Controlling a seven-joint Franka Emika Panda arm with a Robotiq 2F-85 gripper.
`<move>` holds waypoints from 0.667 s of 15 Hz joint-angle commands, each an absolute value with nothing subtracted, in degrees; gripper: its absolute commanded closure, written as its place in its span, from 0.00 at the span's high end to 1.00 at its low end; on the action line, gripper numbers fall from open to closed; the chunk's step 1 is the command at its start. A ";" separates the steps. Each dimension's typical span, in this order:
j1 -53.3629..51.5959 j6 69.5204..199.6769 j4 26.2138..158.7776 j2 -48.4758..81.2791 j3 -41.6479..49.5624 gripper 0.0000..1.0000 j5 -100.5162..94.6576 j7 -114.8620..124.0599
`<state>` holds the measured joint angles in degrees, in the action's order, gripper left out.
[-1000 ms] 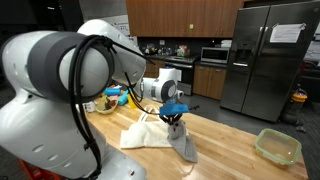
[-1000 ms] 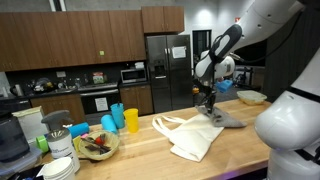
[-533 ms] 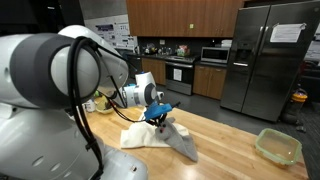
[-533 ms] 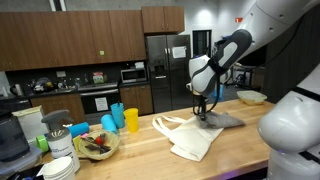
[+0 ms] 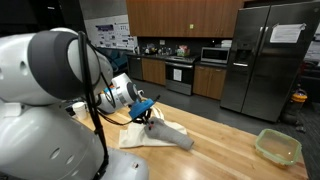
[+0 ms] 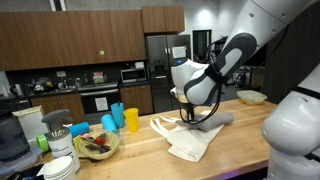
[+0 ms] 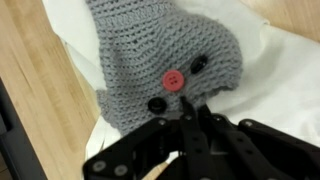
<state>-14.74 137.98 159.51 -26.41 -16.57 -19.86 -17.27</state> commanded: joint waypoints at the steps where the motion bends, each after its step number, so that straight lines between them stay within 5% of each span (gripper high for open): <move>1: -15.82 137.70 159.41 -26.30 -15.57 0.01 -20.48 -16.65; 10: -15.89 137.67 159.42 -26.30 -15.36 0.03 -20.43 -16.61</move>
